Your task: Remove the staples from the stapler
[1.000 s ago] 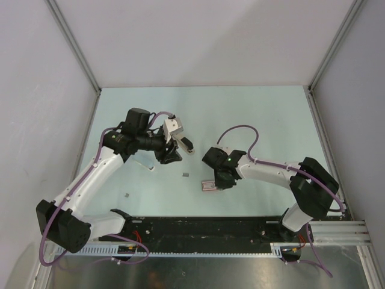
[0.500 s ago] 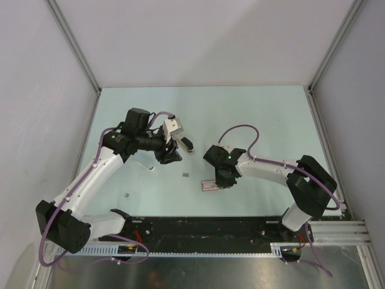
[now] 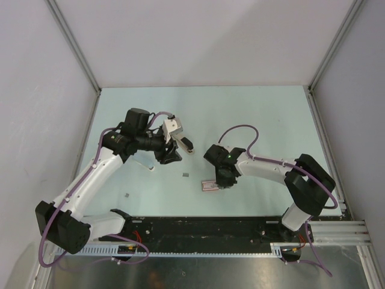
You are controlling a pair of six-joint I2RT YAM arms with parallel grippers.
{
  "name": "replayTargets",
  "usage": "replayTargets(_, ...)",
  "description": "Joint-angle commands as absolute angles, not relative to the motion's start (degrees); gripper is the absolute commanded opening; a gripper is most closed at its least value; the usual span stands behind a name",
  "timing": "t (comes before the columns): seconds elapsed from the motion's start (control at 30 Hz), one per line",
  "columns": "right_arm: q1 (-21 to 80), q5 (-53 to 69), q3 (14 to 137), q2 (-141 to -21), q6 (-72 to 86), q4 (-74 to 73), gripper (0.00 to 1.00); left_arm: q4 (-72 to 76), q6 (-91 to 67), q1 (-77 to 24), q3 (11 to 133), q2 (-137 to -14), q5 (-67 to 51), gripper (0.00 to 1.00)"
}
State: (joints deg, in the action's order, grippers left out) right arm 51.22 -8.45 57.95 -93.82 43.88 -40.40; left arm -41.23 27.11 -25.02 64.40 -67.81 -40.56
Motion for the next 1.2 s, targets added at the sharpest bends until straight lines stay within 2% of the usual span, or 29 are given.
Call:
replayTargets(0.0,50.69,-8.51,57.91,-94.22,43.19,-40.02,0.08,-40.84,28.56,-25.32,63.90,-66.44,-40.85,0.58)
replayTargets(0.4,50.33,-7.48,58.10,-94.94,42.57,-39.69,0.11,-40.85,28.56,-25.31,63.96,-66.06,-40.68,0.58)
replayTargets(0.83,50.31,-7.84,58.78,-94.84,42.51,-40.16,0.35,-40.86,28.64,-25.40,63.72,-65.86,-40.95,0.58)
replayTargets(1.0,50.35,-8.57,58.89,-93.41,42.73,-40.57,0.36,-40.80,28.59,-25.38,63.49,-65.71,-40.97,0.58)
replayTargets(1.17,50.83,-10.22,58.91,-90.36,43.60,-41.67,0.33,-40.86,28.57,-25.34,63.37,-65.65,-40.87,0.58)
